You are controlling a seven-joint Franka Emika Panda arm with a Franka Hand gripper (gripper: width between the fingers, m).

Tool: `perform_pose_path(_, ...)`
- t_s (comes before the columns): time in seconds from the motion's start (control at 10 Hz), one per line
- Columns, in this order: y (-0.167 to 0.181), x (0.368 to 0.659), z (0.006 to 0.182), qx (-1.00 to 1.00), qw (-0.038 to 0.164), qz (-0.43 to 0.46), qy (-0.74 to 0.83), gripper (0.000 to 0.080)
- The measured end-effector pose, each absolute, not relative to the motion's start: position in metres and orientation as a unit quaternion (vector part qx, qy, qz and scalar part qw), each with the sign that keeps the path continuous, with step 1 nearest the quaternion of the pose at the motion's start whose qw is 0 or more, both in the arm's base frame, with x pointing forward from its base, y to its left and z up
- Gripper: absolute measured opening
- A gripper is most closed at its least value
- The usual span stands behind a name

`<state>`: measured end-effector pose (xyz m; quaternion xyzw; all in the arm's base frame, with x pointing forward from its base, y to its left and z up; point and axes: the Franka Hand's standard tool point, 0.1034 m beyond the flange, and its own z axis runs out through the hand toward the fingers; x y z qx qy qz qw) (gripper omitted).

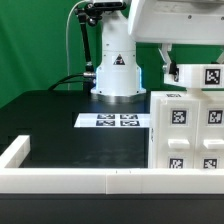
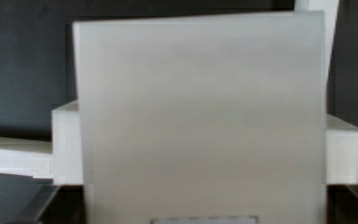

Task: Assemble cabinet

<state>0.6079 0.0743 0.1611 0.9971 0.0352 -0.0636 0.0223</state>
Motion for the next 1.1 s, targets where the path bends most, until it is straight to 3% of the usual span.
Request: perform_pose_path(1.1,0.0689,0.6070,0.1562,0.997,0.022,-0.064,0.035,0.0566)
